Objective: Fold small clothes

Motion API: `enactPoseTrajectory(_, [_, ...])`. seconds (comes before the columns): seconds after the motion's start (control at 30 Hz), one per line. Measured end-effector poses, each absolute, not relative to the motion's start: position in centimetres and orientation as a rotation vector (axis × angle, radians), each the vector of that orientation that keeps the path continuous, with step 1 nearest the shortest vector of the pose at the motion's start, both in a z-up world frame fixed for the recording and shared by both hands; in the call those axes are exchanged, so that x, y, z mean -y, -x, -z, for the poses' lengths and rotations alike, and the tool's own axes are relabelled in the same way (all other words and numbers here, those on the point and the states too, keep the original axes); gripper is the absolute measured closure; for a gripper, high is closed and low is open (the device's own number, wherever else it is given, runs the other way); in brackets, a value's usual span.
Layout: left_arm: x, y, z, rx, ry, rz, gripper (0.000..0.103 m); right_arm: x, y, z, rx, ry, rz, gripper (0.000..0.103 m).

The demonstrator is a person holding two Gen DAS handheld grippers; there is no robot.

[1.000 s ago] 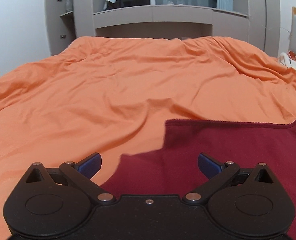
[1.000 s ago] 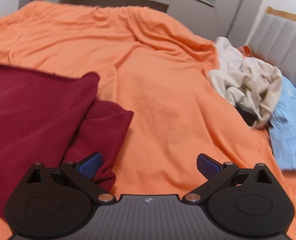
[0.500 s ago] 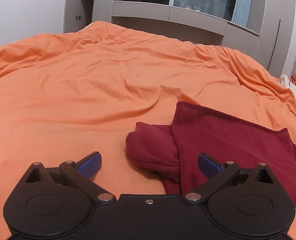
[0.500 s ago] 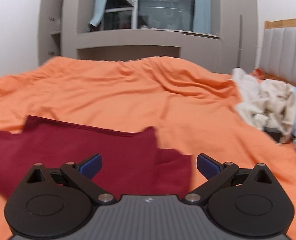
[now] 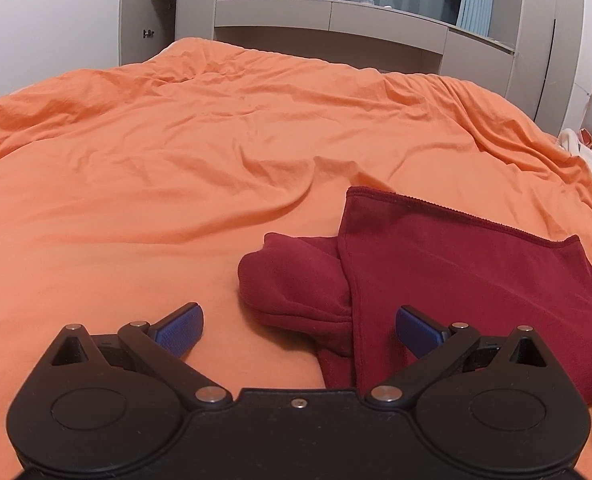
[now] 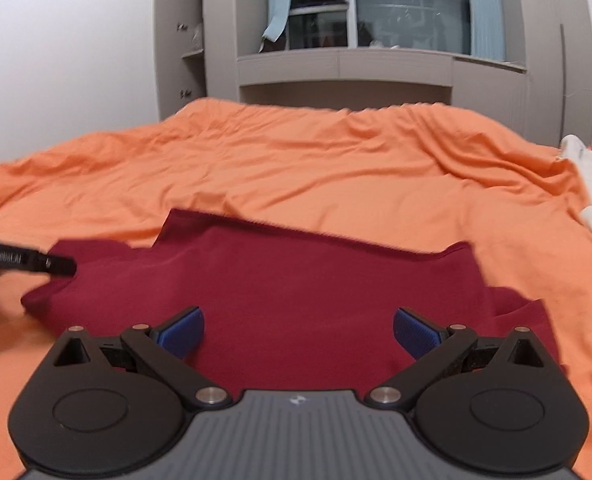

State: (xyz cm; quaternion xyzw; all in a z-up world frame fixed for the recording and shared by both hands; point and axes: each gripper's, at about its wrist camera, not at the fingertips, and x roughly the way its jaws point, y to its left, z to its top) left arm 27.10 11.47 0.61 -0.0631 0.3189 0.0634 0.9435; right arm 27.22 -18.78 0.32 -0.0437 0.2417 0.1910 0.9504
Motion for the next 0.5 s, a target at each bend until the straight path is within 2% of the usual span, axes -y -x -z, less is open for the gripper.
enactPoseTrajectory(0.17, [-11.2, -27.4, -0.6, -0.658, 0.112, -0.130, 0.001, 16.9, -26.8, 2.3, -0.498, 0.190, -0.356, 0.000])
enactPoseTrajectory(0.5, [-12.3, -25.3, -1.6, -0.607, 0.279, -0.074, 0.001, 17.2, -27.1, 2.4, -0.508, 0.163, -0.369, 0.000])
